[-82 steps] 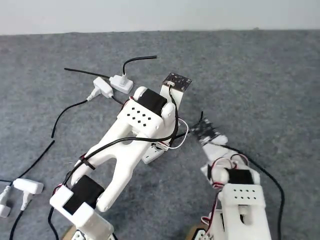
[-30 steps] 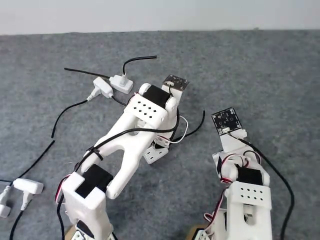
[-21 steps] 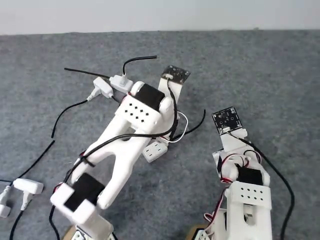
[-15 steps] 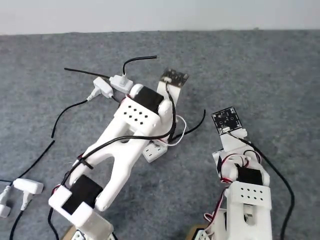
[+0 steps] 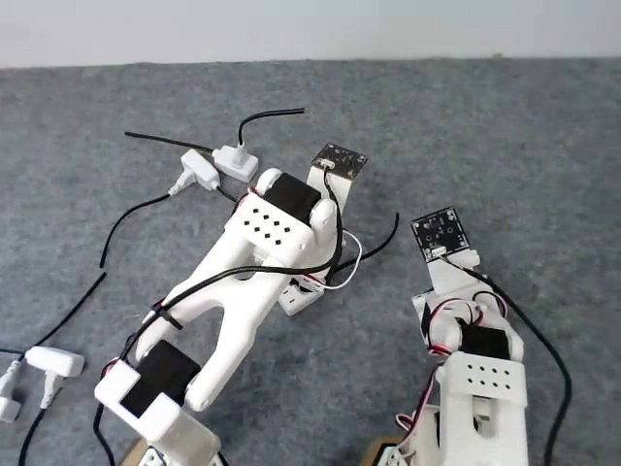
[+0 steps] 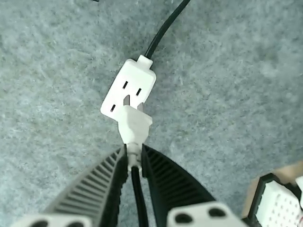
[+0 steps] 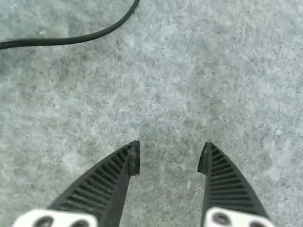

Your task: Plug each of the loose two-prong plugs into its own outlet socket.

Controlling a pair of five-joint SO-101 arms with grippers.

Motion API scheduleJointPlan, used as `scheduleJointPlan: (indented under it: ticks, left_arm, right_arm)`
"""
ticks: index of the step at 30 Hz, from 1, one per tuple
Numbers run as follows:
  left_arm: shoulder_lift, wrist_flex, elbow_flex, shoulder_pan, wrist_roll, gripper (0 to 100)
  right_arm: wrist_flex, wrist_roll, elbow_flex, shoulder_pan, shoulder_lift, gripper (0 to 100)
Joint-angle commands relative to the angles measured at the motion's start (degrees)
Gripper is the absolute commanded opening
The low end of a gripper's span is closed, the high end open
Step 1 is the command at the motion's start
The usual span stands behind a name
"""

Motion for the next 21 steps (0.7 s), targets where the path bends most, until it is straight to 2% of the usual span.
scheduleJointPlan:
  ticks: [1,9,21]
  left_arm:
    - [-1.5,1.6,-0.2,0.3,0.8,1]
    - [8.0,1.8,-4.0,-0.2,0.8,1]
    - [8.9,1.8,-7.6,-0.2,0.8,1]
  right_arm:
    - [-0.8,-0.2,-0.3,-0.3,-1.0,21.2]
    - [-0.9,-0.2,-0.3,-0.3,-1.0,21.2]
    - [-0.8,0.9,-0.2,-0.3,-1.0,21.2]
